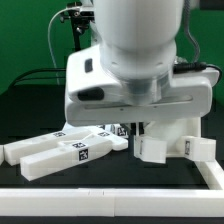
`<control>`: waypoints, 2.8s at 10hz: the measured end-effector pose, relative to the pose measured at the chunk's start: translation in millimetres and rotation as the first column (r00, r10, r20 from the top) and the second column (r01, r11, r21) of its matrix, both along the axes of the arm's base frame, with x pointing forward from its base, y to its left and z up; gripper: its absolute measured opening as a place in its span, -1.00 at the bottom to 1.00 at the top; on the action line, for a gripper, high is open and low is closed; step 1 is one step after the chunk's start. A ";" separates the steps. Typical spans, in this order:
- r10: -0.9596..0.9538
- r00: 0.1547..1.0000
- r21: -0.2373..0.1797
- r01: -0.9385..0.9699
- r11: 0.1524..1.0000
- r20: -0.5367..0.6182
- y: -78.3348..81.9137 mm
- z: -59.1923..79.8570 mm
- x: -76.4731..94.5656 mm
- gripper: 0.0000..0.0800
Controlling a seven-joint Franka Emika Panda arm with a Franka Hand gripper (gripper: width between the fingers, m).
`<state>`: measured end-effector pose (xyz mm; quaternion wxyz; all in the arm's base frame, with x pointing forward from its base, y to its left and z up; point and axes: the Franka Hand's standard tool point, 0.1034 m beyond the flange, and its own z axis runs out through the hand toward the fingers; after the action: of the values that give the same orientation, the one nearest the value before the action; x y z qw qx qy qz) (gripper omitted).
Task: Assemble chair
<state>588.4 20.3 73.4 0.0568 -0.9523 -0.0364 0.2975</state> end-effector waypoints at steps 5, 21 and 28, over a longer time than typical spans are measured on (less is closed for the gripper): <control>-0.119 0.985 -0.093 0.108 0.990 -0.127 -2.2 -11.2 -11.1 -0.91; -0.277 0.950 -0.223 0.243 0.944 -0.140 14.7 -34.8 -7.7 -0.91; -0.097 0.991 -0.204 0.076 0.976 -0.096 14.3 -33.7 3.1 -0.77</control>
Offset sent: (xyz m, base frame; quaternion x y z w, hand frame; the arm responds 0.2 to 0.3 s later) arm 0.0001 0.0025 -0.0090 0.0233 -0.1022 0.0816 0.9911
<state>591.5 34.6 39.6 -0.0244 -0.9368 0.0381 0.3468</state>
